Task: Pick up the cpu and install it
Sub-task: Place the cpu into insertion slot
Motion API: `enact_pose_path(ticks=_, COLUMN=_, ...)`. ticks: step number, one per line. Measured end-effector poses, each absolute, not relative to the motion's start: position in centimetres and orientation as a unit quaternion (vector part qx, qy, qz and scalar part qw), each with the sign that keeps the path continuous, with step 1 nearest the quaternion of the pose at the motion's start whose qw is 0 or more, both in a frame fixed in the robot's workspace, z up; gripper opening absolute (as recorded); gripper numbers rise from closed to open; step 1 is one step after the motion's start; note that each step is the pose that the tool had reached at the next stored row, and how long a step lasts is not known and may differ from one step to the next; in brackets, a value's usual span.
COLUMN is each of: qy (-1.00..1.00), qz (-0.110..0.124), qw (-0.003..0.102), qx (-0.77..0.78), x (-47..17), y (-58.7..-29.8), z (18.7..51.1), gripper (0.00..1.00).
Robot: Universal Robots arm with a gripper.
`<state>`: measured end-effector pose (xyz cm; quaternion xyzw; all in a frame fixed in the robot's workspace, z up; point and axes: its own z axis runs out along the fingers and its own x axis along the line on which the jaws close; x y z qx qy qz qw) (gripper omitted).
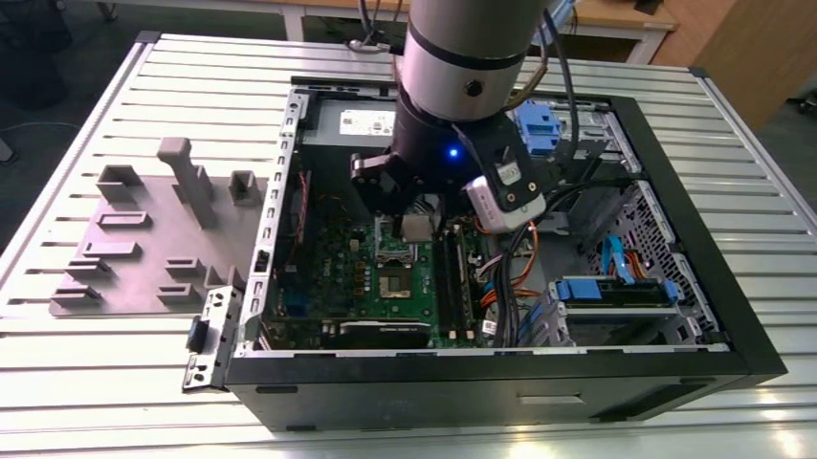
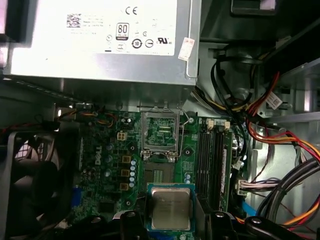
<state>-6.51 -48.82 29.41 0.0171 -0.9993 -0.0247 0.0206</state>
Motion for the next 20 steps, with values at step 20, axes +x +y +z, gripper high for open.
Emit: enact_pose_path(ticks=20, qy=-0.999, qz=-0.025, qw=0.02, qx=-0.002, x=-7.2, y=-48.8, z=26.8, gripper=0.47)
